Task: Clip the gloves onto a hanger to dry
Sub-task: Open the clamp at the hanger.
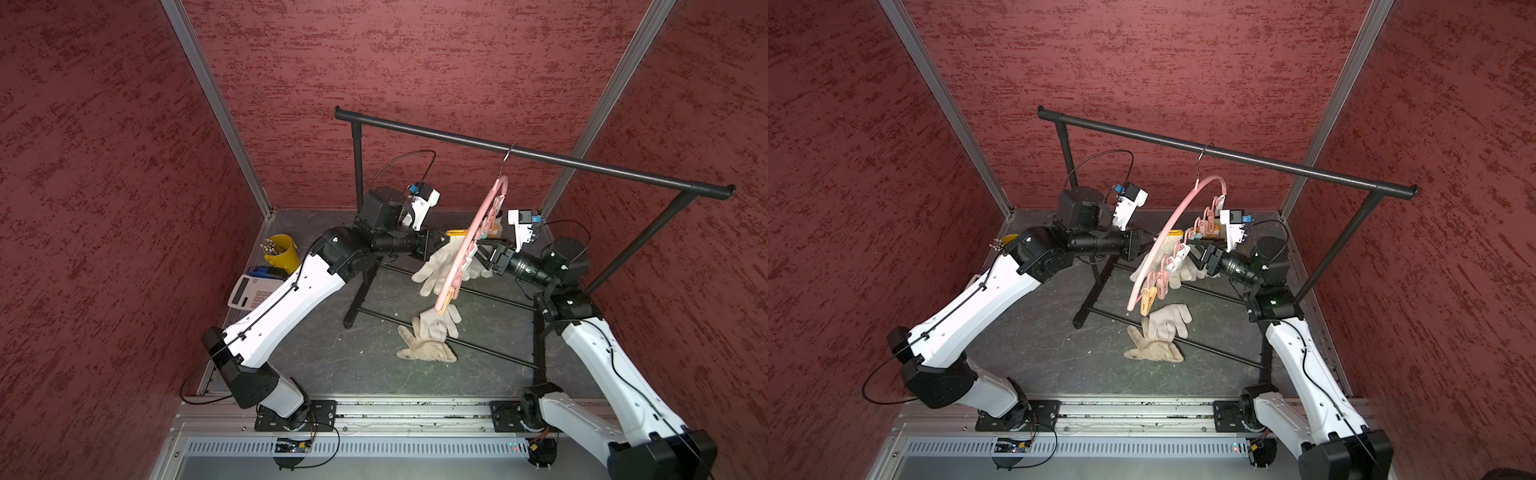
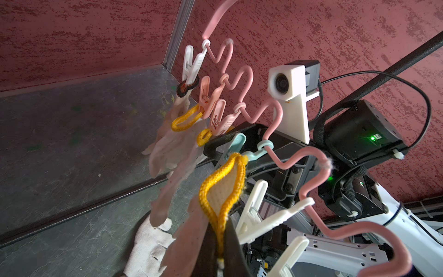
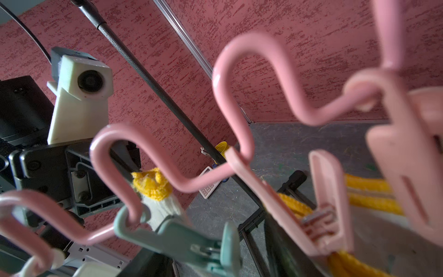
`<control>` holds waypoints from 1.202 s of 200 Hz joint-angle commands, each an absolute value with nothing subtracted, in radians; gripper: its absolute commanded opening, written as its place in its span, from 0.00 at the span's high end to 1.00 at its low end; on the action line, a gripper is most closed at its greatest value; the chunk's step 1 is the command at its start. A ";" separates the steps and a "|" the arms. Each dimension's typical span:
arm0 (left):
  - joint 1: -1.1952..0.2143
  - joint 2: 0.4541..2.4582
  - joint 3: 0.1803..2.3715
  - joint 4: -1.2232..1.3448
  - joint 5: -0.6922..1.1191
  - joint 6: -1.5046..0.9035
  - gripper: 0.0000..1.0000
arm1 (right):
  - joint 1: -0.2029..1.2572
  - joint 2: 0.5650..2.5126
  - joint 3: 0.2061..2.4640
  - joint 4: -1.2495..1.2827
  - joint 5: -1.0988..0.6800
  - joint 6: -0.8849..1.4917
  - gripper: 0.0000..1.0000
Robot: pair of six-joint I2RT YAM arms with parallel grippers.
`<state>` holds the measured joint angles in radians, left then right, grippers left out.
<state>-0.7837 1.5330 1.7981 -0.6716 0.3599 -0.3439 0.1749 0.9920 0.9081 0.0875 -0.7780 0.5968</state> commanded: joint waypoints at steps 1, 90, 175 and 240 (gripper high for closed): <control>-0.779 1.507 1.782 -0.640 0.368 -0.339 1.00 | 0.181 0.985 0.945 0.138 -0.761 0.584 0.42; -0.777 1.491 1.759 -0.632 0.368 -0.341 1.00 | 0.182 0.991 0.972 0.135 -0.760 0.569 0.49; -0.772 1.485 1.747 -0.624 0.370 -0.345 1.00 | 0.181 1.006 0.974 0.151 -0.797 0.569 0.43; -0.773 1.485 1.745 -0.624 0.373 -0.345 1.00 | 0.182 1.064 0.989 0.200 -0.881 0.587 0.40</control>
